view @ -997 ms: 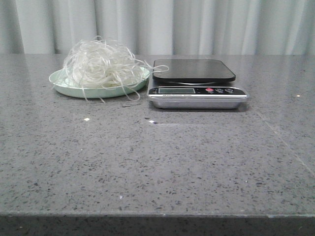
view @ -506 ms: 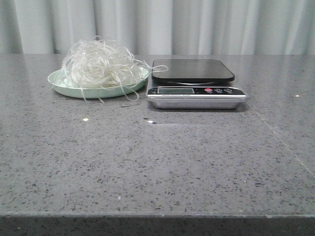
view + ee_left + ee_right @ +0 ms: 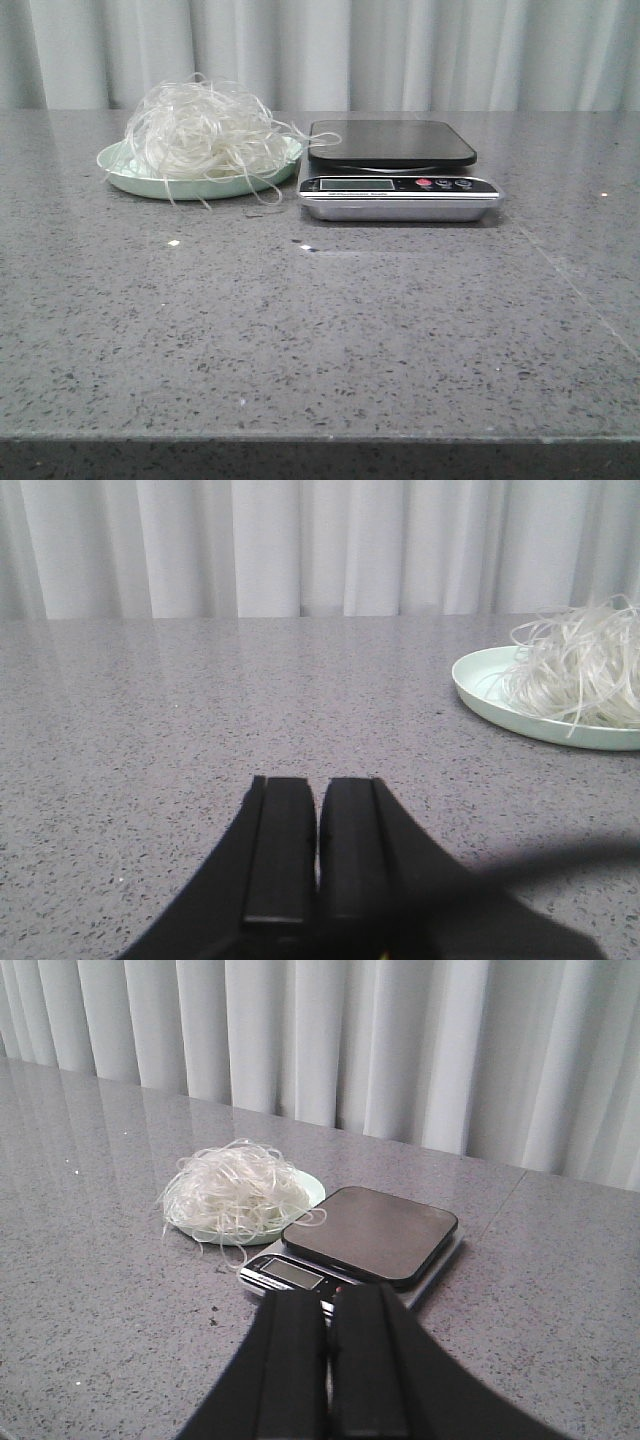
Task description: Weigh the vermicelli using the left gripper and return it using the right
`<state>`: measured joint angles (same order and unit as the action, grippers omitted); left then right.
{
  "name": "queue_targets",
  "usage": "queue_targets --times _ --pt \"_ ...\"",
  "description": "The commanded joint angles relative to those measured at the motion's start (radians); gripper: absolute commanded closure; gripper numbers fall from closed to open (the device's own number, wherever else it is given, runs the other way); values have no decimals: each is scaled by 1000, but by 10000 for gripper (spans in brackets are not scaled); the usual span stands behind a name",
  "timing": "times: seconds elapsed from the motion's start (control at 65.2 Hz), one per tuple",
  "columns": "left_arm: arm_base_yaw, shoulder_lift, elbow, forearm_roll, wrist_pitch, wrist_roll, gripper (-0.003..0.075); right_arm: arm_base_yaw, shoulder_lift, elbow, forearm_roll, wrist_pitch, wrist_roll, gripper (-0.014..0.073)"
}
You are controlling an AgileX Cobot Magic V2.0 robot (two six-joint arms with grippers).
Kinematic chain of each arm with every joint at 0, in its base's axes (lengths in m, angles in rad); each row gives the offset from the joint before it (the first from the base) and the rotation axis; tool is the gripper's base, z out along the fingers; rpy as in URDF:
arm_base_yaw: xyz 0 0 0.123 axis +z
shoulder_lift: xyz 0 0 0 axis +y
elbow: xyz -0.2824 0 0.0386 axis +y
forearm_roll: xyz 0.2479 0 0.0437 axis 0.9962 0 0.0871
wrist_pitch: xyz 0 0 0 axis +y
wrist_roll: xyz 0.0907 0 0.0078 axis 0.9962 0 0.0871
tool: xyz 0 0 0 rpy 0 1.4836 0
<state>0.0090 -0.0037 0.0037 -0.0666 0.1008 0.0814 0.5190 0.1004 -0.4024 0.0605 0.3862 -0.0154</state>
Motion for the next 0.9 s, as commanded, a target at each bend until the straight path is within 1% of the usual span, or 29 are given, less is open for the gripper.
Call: queue_targets --times 0.0,0.46,0.506,0.583,0.659,0.751,0.813,0.889 --pt "-6 -23 6 -2 -80 -10 593 -5 11 -23 -6 -75 -6 405" --pt "-6 -23 6 -2 -80 -10 594 -5 11 -23 -6 -76 -6 405" --pt "-6 -23 6 -2 -80 -10 594 -23 11 -21 -6 -75 -6 405" --pt "-6 -23 6 -2 -80 -10 593 -108 11 -21 -6 -76 -6 405" --pt "-6 -23 6 -2 -80 -10 594 -245 11 -4 -6 -91 -6 405" --pt "-6 -23 6 -2 -80 -10 594 -380 8 29 -6 -117 -6 405" --pt "-6 -23 6 -2 -80 -10 594 -445 -5 64 -6 -143 -6 405" --pt "-6 -23 6 -2 -80 -10 594 -485 -27 116 -6 -200 -6 405"
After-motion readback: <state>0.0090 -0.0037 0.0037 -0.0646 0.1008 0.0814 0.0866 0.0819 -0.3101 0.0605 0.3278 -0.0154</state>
